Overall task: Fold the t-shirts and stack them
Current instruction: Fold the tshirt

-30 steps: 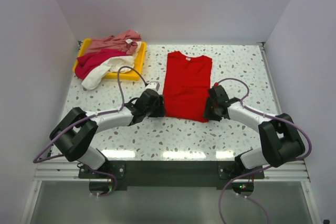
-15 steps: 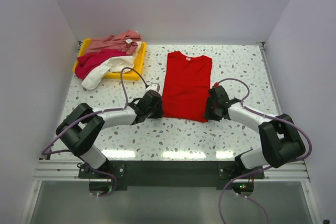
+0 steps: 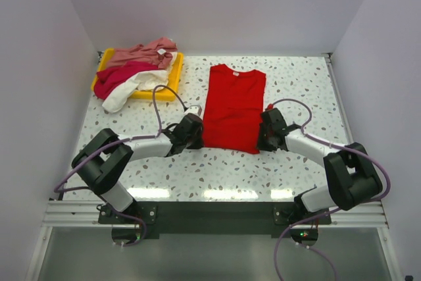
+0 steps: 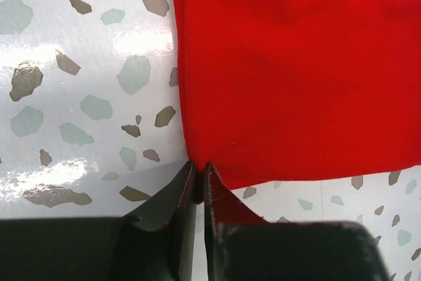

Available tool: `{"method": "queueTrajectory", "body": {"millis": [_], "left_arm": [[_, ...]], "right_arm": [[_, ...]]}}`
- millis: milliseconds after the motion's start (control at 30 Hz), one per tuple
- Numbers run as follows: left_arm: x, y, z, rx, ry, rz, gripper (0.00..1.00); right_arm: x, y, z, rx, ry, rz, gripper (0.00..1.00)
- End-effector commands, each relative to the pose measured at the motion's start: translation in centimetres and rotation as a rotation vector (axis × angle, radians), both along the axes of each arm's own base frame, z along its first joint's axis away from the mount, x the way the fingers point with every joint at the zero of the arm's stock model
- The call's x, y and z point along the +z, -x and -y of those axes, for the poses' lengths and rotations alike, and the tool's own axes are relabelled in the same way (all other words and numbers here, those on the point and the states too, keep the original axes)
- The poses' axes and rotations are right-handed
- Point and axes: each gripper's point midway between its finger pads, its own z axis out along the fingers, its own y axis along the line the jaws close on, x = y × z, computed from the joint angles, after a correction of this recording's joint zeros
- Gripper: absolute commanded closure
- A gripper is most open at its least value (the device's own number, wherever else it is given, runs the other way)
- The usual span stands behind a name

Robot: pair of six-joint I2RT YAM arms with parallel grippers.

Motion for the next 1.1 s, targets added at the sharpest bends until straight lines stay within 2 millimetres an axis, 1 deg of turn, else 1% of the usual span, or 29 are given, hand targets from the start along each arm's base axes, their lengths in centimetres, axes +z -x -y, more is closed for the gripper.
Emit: {"method": "queueTrajectory", "body": {"millis": [0, 33, 67, 100, 133, 233, 333, 400, 433, 500, 533, 567, 600, 633, 667, 700, 733, 767, 800, 833, 867, 900, 967, 1000, 1033, 1067], "left_arm": [[-0.2, 0.1, 0.6, -0.007, 0.018, 0.002, 0.9], [-0.2, 0.1, 0.6, -0.007, 0.018, 0.002, 0.93], [-0.3, 0.1, 0.7, -0.007, 0.018, -0.001, 0.98], [-0.2, 0.1, 0.8, -0.012, 0.022, 0.002, 1.0], [0.0, 0.1, 0.9, -0.016, 0.026, 0.006, 1.0], [0.3, 0.4, 1.5, -0.05, 0.028, 0.023, 1.0], [0.8, 0.6, 1.6, -0.072, 0.021, 0.042, 1.0], [0.5, 1.0, 1.4, -0.087, 0.016, 0.044, 1.0], [0.7, 1.3, 1.4, -0.095, 0.019, 0.047, 1.0], [0.3, 2.0, 1.1, -0.104, 0.01, 0.038, 1.0], [0.8, 2.4, 1.2, -0.109, 0.016, 0.048, 1.0], [0.4, 2.9, 0.5, -0.091, -0.012, 0.042, 1.0], [0.4, 3.3, 0.3, -0.079, -0.011, 0.038, 1.0], [1.1, 3.8, 0.6, -0.083, 0.004, 0.05, 1.0], [0.7, 4.5, 0.0, -0.076, -0.008, 0.039, 1.0], [1.3, 4.8, 0.0, -0.064, 0.015, 0.047, 1.0], [1.4, 5.2, -0.1, -0.065, 0.015, 0.048, 1.0], [0.9, 5.9, -0.6, -0.066, 0.006, 0.033, 1.0], [1.7, 6.0, -0.5, -0.061, 0.03, 0.046, 1.0], [1.1, 7.0, -1.3, -0.065, 0.005, 0.019, 1.0], [1.3, 7.3, -1.3, -0.068, 0.011, 0.022, 1.0], [2.1, 7.5, -1.2, -0.072, 0.031, 0.033, 1.0], [2.4, 8.4, -1.1, -0.087, 0.04, 0.029, 1.0], [2.9, 8.7, -0.9, -0.088, 0.057, 0.034, 1.0], [3.1, 9.2, -0.6, -0.1, 0.063, 0.032, 1.0], [3.3, 9.6, -0.8, -0.097, 0.057, 0.029, 1.0]], "right_arm": [[-2.2, 2.8, 0.4, 0.017, 0.024, -0.106, 0.84], [-2.3, 2.9, 0.4, 0.02, 0.022, -0.109, 0.87], [-2.3, 3.0, 0.4, 0.022, 0.023, -0.112, 0.89], [-2.4, 3.0, 0.4, 0.022, 0.022, -0.112, 0.9], [-2.5, 3.1, 0.4, 0.023, 0.025, -0.115, 0.94], [-2.5, 3.5, 0.4, 0.032, 0.028, -0.124, 1.0], [-2.1, 4.0, 0.4, 0.042, 0.035, -0.129, 1.0], [-2.0, 4.7, 0.7, 0.047, 0.05, -0.146, 1.0], [-1.6, 4.8, 0.8, 0.05, 0.054, -0.135, 1.0], [-1.2, 5.5, 1.2, 0.048, 0.072, -0.145, 1.0], [-0.7, 5.7, 1.1, 0.054, 0.069, -0.13, 1.0], [-0.5, 6.2, 1.3, 0.05, 0.073, -0.128, 1.0], [-0.5, 6.8, 1.5, 0.049, 0.079, -0.142, 1.0], [-0.4, 7.2, 1.6, 0.053, 0.081, -0.141, 1.0], [0.0, 7.6, 1.7, 0.044, 0.072, -0.126, 1.0], [0.0, 8.4, 2.0, 0.046, 0.076, -0.138, 1.0], [0.2, 8.6, 1.8, 0.043, 0.058, -0.132, 1.0], [0.5, 9.0, 1.5, 0.044, 0.027, -0.124, 1.0], [0.5, 9.6, 1.4, 0.053, 0.03, -0.133, 1.0], [0.7, 9.9, 1.5, 0.056, 0.035, -0.135, 1.0], [1.1, 10.0, 1.4, 0.053, 0.035, -0.125, 1.0], [1.1, 10.6, 1.5, 0.066, 0.053, -0.137, 1.0], [1.5, 10.9, 1.2, 0.068, 0.046, -0.138, 1.0], [1.8, 11.3, 1.1, 0.071, 0.042, -0.142, 1.0], [2.0, 11.7, 0.7, 0.092, 0.037, -0.145, 1.0], [2.3, 11.8, 0.3, 0.087, 0.025, -0.141, 1.0]]}}
